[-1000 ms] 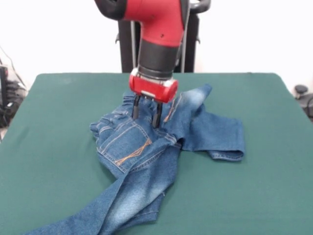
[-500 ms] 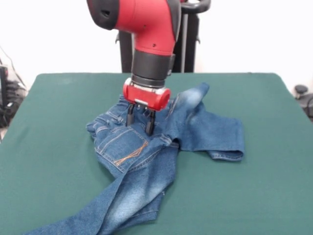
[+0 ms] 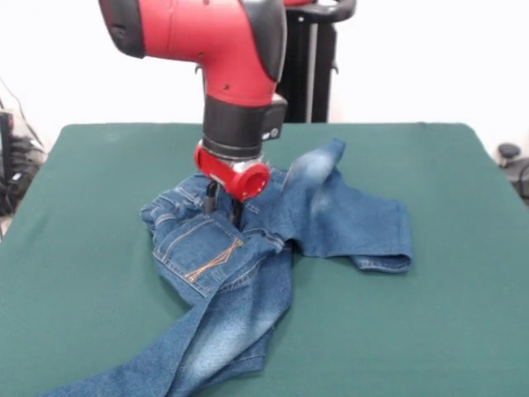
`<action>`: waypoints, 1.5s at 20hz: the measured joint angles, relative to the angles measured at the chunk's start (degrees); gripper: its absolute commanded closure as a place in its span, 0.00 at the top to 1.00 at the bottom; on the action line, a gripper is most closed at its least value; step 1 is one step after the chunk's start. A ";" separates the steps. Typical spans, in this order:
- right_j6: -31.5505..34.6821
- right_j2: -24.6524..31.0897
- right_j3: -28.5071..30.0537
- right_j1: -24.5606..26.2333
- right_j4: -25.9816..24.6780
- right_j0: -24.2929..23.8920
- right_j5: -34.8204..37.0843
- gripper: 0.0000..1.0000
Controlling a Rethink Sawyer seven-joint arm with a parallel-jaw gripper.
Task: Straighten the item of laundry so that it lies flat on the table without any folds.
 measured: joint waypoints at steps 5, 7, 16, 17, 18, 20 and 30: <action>0.00 0.27 -5.34 2.17 9.80 -0.61 14.01 1.00; 0.01 0.09 -8.14 3.57 13.46 -1.22 22.11 1.00; 0.01 -4.93 -15.64 11.47 15.93 -3.02 49.27 1.00; 0.01 -5.34 -15.64 11.84 16.00 -3.40 49.87 1.00; 0.00 -5.52 -15.61 11.92 16.03 -3.55 49.97 1.00; 0.00 -5.96 -15.39 11.99 15.99 -3.84 49.94 1.00; 0.00 -7.72 -14.07 12.14 15.42 -4.69 48.90 1.00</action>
